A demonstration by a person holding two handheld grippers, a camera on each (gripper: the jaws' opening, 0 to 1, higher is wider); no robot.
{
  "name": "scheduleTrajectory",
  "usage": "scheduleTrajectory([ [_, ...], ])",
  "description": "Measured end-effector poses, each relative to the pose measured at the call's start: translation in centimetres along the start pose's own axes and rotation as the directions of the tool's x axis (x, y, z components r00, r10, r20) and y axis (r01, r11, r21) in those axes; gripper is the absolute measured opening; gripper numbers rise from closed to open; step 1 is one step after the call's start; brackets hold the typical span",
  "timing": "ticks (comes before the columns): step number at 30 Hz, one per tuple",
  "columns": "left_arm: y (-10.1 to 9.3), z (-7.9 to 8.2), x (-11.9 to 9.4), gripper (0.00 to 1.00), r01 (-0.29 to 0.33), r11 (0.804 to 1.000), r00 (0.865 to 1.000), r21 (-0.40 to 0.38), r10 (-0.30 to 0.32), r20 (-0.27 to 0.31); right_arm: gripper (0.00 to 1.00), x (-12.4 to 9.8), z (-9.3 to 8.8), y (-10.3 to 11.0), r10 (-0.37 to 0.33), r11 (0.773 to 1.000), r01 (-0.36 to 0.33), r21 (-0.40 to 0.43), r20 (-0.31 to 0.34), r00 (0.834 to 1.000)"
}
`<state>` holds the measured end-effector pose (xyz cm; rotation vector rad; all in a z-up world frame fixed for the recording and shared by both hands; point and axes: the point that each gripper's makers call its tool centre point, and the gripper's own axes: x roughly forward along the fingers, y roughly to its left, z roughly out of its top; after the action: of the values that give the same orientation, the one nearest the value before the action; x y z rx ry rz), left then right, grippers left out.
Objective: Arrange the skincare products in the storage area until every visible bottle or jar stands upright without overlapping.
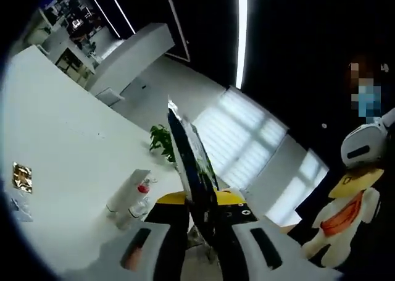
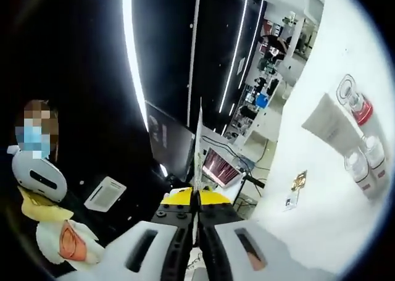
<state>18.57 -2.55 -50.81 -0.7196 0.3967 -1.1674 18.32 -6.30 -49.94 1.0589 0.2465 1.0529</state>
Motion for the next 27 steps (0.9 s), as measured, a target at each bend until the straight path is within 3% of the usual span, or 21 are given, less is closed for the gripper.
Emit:
scheduleTrajectory([
  [2, 0.2, -0.7, -0.1, 0.17, 0.001, 1.0, 1.0, -0.013, -0.001, -0.016, 0.01, -0.1, -0.1, -0.2, -0.009, 1.0, 0.009, -0.003, -0.005, 1.0],
  [11, 0.7, -2.0, -1.0, 0.08, -0.007, 0.997, 1.0, -0.082, 0.008, 0.002, 0.01, -0.5, -0.4, -1.6, -0.072, 0.997, 0.072, 0.004, 0.0, 0.997],
  [16, 0.7, -1.6, -1.2, 0.0, 0.012, 0.987, 0.999, -0.163, -0.005, 0.042, 0.01, -0.7, -1.1, -3.6, -0.171, 0.985, 0.171, -0.011, -0.013, 0.985],
  [18, 0.7, -1.4, -1.1, 0.0, 0.018, 0.985, 0.999, -0.169, -0.01, 0.052, 0.01, -0.6, -1.1, -3.6, -0.174, 0.985, 0.173, -0.023, -0.004, 0.985],
  [20, 0.8, -1.4, -1.1, 0.0, 0.021, 0.983, 0.998, -0.183, -0.01, 0.06, 0.02, -0.6, -1.1, -4.0, -0.202, 0.976, 0.201, -0.078, -0.002, 0.979],
  [23, 1.3, -1.6, -1.0, 0.0, 0.014, 0.979, 0.998, -0.202, -0.002, 0.061, 0.05, -0.7, -1.4, -4.7, -0.25, 0.947, 0.238, -0.215, -0.03, 0.968],
  [27, 1.7, -1.8, -0.9, 0.0, 0.013, 0.975, 0.998, -0.222, 0.0, 0.059, 0.07, -1.2, -1.6, -5.2, -0.279, 0.927, 0.256, -0.274, -0.048, 0.959],
])
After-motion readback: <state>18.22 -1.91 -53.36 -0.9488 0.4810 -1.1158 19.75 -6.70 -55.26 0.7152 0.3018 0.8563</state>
